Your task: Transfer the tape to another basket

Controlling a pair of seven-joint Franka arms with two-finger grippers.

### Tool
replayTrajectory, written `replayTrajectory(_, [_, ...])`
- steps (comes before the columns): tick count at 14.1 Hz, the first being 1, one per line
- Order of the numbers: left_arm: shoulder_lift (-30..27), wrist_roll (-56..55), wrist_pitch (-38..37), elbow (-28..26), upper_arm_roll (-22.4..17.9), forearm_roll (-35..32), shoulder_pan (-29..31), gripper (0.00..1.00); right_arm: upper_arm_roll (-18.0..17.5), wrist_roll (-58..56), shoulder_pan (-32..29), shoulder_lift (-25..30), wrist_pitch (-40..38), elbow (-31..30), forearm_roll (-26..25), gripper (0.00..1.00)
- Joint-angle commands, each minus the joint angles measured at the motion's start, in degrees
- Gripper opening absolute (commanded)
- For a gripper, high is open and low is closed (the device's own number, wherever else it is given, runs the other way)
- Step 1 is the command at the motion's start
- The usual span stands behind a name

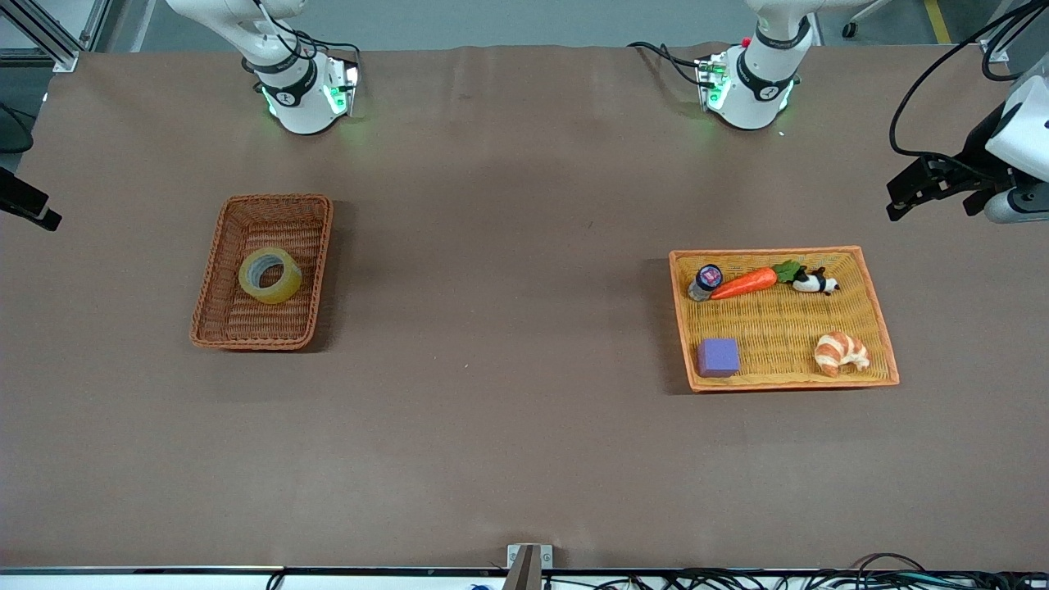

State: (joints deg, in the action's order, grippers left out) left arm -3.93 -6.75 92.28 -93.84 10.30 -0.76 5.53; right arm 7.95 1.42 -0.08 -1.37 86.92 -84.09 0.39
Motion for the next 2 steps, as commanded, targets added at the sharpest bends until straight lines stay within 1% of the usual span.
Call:
replayTrajectory(1, [-0.81,-0.54,-1.49,0.33,0.07,1.28,-0.17,1.0,-0.39,1.04,0.08,1.99,0.98,-2.3,0.67,1.0])
replayTrajectory(2, [-0.81,-0.54,-1.75,0.33,0.16,1.28,-0.17,1.0,-0.39,1.04,0.17,1.99,1.06,-2.22,0.67,1.0])
